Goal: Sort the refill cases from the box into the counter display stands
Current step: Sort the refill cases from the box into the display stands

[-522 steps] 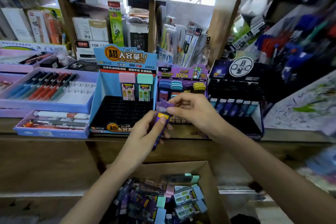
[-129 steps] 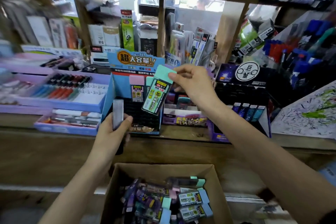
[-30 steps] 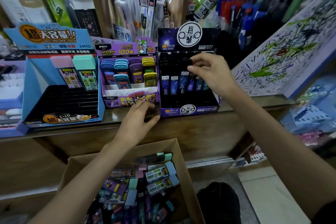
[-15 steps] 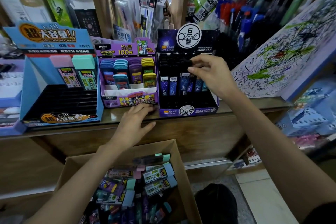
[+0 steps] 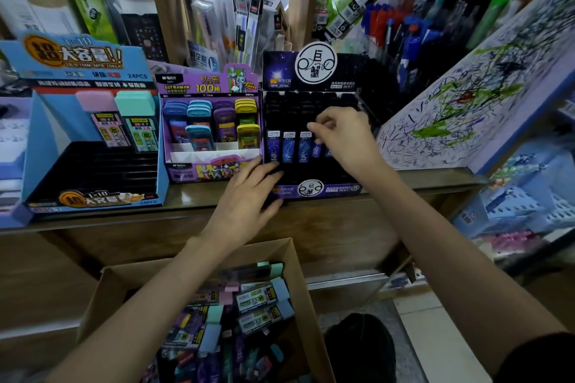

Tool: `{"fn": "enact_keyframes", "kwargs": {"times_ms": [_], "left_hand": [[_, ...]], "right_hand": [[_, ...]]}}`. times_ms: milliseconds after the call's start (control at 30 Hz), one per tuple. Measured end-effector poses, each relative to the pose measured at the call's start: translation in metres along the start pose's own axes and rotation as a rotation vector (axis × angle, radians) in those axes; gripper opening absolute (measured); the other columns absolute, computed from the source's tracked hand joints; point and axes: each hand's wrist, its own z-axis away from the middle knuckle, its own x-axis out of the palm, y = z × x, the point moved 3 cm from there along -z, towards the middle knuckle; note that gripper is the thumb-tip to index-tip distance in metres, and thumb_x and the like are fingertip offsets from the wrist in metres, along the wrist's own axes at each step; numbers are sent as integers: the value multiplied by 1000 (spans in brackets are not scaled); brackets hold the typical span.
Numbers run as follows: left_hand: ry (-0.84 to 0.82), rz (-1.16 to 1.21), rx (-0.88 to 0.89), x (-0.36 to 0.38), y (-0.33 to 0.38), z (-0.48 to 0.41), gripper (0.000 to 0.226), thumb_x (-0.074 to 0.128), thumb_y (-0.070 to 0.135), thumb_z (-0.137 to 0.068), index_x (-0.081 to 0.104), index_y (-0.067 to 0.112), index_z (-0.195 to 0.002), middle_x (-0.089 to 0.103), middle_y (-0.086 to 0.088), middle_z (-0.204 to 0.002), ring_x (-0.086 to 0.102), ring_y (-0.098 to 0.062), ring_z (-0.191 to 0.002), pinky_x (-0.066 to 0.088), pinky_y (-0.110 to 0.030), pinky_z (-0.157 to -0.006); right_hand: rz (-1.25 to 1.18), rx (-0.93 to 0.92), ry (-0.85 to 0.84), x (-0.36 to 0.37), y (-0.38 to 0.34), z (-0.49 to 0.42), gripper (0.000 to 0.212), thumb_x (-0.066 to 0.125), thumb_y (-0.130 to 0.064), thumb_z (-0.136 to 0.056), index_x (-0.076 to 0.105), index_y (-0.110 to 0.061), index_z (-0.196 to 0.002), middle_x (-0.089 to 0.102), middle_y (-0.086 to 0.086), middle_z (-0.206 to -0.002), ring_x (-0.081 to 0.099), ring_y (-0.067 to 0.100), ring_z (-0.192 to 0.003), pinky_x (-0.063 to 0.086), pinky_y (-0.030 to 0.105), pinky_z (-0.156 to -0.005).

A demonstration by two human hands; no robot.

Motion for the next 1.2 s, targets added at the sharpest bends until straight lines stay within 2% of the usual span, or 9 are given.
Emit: {"fn": "enact_keyframes", "kwargs": {"times_ms": [133,233,300,400,600,733,900,1067,1200], "left_hand": [[55,114,20,-18,7,21,39,59,18,-91,54,11,-129,47,-7,-138,38,-23,-132,32,-39,-109],[60,216,-24,-25,-2,61,30,56,19,-92,57,14,-122,53,2,-123,49,-10,-117,40,-27,-98],[7,268,-98,-19,-16,96,28,56,20,-92,57,16,-119,52,8,-115,50,-4,-108,41,-19,-90],[-124,267,-275,9,-45,148,26,56,20,-92,58,17,-118,52,8,-112,53,-11,-106,44,-26,-84],[-332,226,-530,69,-99,224,31,59,17,-92,56,11,-122,51,-7,-123,48,-26,-120,40,-33,-98],[-455,132,-570,94,-121,241,49,52,37,-94,43,16,-137,39,-5,-143,34,-26,-132,31,-35,-106],[-533,100,-523,114,-139,236,60,40,51,-95,25,26,-147,5,3,-159,0,-20,-146,9,-41,-116],[-607,34,-522,125,-146,241,63,32,54,-95,15,28,-149,-2,2,-159,4,-20,-146,1,-41,-116],[-568,-12,-500,122,-134,256,71,20,63,-89,19,25,-149,11,-4,-158,14,-24,-144,8,-41,-115]], "right_hand": [[193,-69,47,-9,-8,18,23,64,-27,-88,64,-11,-105,67,2,-94,63,15,-86,52,32,-80],[130,-183,62,-11,-11,54,16,62,-21,-90,64,-10,-101,63,0,-89,58,12,-78,51,26,-73],[105,-224,-85,3,-6,86,12,61,-22,-90,65,-14,-97,61,-4,-85,57,8,-75,47,18,-68],[118,-137,-476,48,14,138,17,60,-28,-90,65,-18,-103,64,-8,-89,59,4,-82,48,20,-75],[199,14,-872,159,66,206,27,56,-27,-94,60,-13,-116,62,7,-119,57,21,-109,46,35,-89],[249,68,-919,210,89,214,41,56,-24,-93,48,-13,-132,45,8,-138,44,23,-127,36,29,-99],[198,88,-869,241,96,206,40,53,-20,-94,47,-15,-133,46,6,-135,42,23,-127,38,35,-103],[181,-17,-950,278,76,198,52,58,-26,-92,40,-13,-139,40,8,-140,38,25,-130,35,34,-102],[351,-81,-1048,305,70,201,65,57,-29,-93,24,-14,-147,29,10,-149,27,31,-137,30,40,-109]]}}
